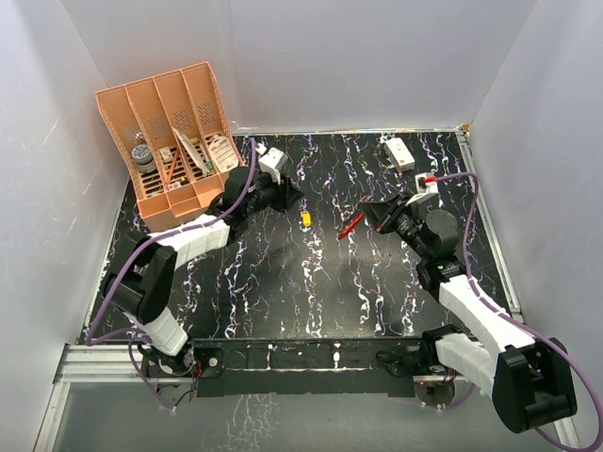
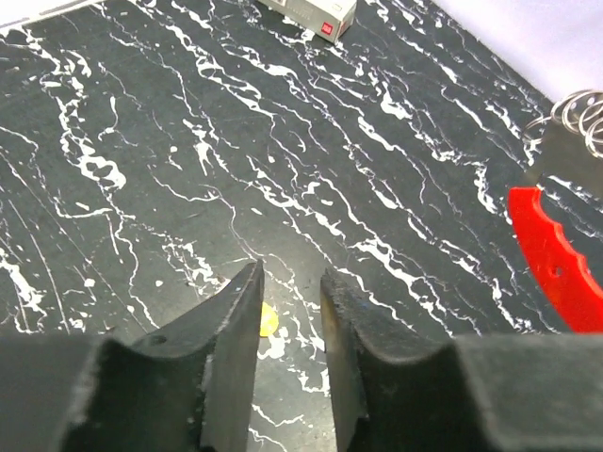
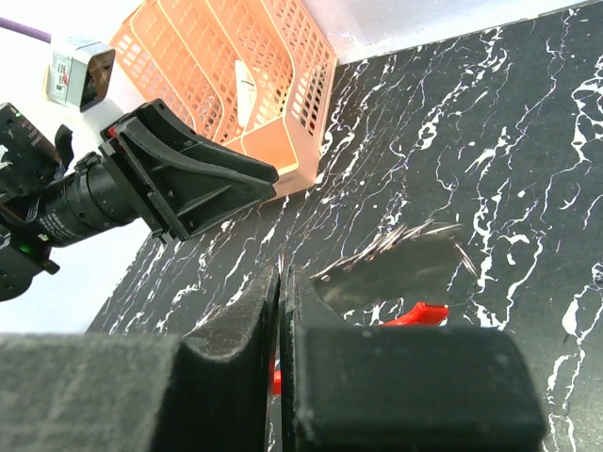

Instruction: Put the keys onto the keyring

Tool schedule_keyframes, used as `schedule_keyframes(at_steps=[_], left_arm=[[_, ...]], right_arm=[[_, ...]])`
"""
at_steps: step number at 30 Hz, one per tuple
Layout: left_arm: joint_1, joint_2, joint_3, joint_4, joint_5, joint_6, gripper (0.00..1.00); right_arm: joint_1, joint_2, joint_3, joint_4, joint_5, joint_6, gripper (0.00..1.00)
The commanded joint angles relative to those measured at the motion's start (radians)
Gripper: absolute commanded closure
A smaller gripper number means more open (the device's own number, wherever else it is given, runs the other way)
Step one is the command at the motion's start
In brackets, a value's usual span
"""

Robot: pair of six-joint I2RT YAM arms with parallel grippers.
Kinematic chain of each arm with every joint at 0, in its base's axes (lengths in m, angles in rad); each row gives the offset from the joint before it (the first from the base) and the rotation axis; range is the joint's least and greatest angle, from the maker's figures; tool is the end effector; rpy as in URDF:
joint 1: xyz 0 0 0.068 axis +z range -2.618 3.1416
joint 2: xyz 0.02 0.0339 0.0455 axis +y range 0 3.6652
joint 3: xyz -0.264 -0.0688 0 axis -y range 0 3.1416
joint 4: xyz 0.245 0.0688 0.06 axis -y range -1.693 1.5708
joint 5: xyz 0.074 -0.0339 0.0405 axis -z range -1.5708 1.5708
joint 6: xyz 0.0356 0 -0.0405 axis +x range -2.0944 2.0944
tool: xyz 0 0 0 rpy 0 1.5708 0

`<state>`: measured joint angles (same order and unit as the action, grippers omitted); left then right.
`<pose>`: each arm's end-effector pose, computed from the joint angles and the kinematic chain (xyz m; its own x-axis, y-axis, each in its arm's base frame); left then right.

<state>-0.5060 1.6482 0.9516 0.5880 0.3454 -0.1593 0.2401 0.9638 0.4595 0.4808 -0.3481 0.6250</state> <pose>0.3210 -0.1917 0.2539 -0.2126 -0.0528 -0.9757 0.7259 0.6599 -0.1939 0.2111 0.0642 0.2620 -0.3431 0.4822 -0.8060 -0.4365 0.6780 0.5914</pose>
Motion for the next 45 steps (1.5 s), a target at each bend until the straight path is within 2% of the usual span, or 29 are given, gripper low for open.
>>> schedule_keyframes(at_steps=[1,4,10,15,26,36,45], left_arm=[[0.003,0.022,0.040,-0.062,0.010,0.005,0.62],[0.000,0.091,0.068,-0.105,-0.021,-0.029,0.49],[-0.026,0.203,0.150,-0.205,-0.158,-0.116,0.40],[-0.075,0.263,0.193,-0.232,-0.313,-0.149,0.39],[-0.120,0.327,0.188,-0.166,-0.429,-0.181,0.42],[-0.120,0.380,0.236,-0.190,-0.448,-0.173,0.47],[-0.120,0.360,0.222,-0.171,-0.452,-0.175,0.47]], right_arm=[[-0.004,-0.007,0.021,0.051,-0.009,-0.027,1.00],[-0.005,-0.026,0.023,0.025,0.031,-0.022,1.00],[-0.005,-0.045,0.044,-0.034,0.080,-0.026,1.00],[-0.006,-0.053,0.043,-0.035,0.084,-0.025,1.00],[-0.010,-0.061,0.029,-0.028,0.084,-0.025,1.00],[-0.013,-0.056,0.023,-0.021,0.083,-0.022,1.00],[-0.015,-0.027,0.022,-0.019,0.071,-0.039,1.00]])
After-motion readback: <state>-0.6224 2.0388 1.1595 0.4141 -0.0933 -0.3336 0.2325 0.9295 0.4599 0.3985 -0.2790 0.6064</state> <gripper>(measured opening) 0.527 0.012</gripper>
